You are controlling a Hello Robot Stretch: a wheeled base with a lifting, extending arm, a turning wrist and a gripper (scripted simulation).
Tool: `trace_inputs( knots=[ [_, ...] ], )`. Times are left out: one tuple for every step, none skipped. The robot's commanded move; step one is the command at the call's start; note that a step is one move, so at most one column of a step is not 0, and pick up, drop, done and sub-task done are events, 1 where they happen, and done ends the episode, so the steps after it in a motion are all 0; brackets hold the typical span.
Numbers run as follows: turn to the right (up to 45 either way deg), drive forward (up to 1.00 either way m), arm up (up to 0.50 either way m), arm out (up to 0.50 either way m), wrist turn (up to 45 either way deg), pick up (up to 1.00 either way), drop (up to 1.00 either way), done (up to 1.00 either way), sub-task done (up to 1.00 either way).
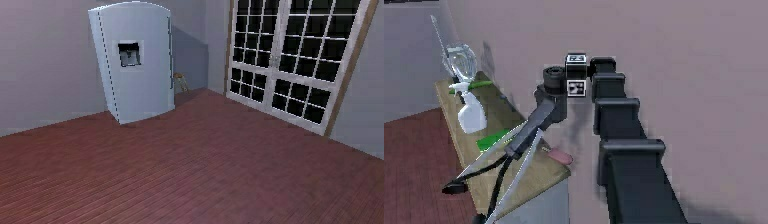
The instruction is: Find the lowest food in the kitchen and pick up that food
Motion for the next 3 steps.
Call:
trace_inputs(
  knots=[
    [0.0,0.0,0.0,0.0,45.0,0.0,0.0,0.0,0.0],
    [0.0,0.0,0.0,0.0,45.0,0.0,0.0,0.0,0.0],
    [0.0,0.0,0.0,0.0,45.0,0.0,0.0,0.0,0.0]
  ],
)
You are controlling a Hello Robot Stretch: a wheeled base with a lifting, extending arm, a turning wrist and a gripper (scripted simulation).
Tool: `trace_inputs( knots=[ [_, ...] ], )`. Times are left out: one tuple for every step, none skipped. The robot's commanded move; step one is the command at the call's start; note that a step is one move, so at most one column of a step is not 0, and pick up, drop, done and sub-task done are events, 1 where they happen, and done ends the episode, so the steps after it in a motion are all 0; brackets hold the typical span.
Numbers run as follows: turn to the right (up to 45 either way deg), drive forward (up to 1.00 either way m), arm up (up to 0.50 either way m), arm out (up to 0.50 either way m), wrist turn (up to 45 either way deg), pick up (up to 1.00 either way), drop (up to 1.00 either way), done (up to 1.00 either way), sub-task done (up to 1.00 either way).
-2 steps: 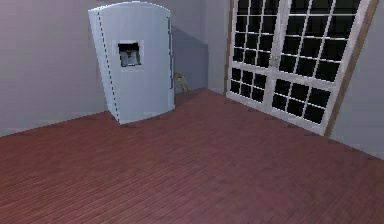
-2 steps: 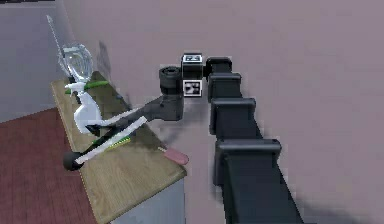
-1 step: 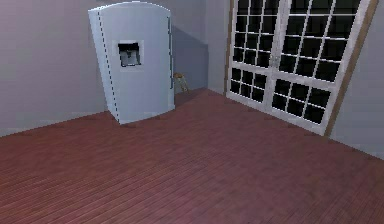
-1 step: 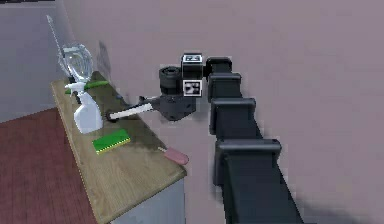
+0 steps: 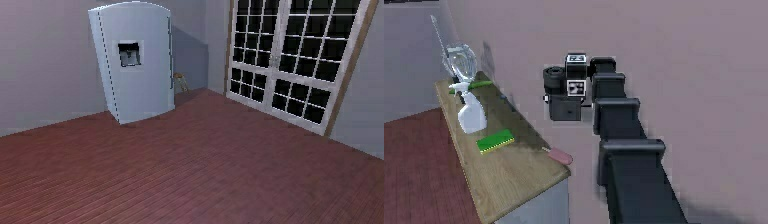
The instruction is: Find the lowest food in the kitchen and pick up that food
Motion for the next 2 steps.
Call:
trace_inputs(
  knots=[
    [0.0,0.0,-0.26,0.0,0.0,0.0,0.0,0.0,0.0],
    [0.0,0.0,0.0,0.0,0.0,1.0,0.0,0.0,0.0]
  ],
)
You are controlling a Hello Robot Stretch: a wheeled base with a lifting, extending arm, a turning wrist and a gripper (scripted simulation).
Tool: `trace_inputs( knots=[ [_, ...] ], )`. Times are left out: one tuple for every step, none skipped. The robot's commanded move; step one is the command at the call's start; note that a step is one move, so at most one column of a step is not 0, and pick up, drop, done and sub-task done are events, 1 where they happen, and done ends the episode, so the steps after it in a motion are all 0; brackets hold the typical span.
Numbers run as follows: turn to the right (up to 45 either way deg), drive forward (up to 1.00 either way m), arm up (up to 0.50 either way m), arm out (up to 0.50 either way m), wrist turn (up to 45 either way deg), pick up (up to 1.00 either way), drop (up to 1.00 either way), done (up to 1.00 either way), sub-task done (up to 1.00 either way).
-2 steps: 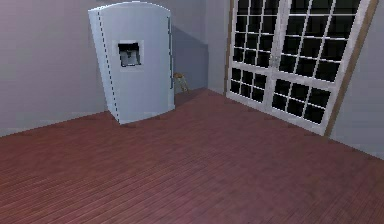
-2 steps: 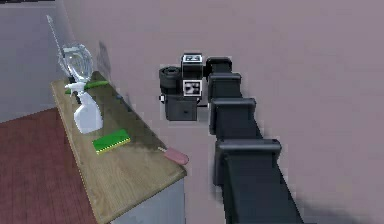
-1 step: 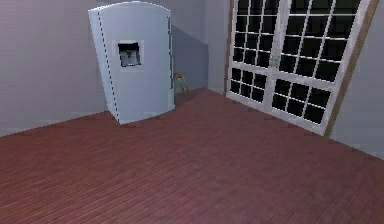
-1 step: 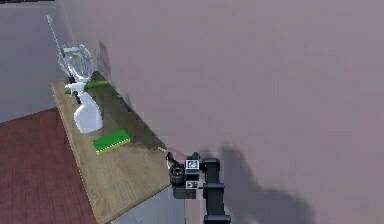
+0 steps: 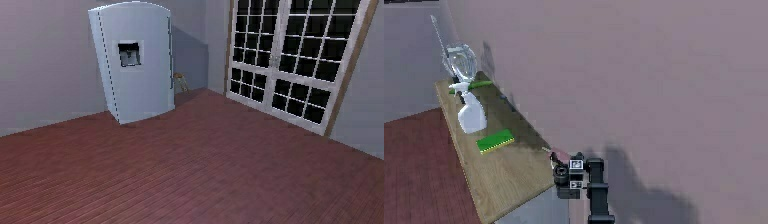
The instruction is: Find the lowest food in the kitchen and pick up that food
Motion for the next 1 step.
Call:
trace_inputs(
  knots=[
    [0.0,0.0,0.1,0.0,0.0,0.0,0.0,0.0,0.0]
  ],
)
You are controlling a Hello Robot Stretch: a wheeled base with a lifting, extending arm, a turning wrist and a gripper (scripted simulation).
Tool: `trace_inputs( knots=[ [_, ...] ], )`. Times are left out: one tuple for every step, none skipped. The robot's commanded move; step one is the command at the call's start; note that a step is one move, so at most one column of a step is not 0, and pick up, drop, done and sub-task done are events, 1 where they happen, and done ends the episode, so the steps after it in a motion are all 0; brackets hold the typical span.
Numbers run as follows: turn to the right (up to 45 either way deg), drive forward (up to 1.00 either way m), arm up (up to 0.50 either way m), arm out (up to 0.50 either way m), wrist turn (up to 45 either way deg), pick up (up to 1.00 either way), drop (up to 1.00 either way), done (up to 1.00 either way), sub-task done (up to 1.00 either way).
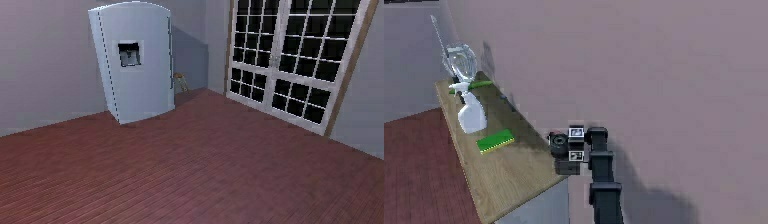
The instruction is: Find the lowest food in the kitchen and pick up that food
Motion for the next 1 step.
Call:
trace_inputs(
  knots=[
    [0.0,0.0,0.0,0.0,0.0,0.0,0.0,1.0,0.0]
  ],
)
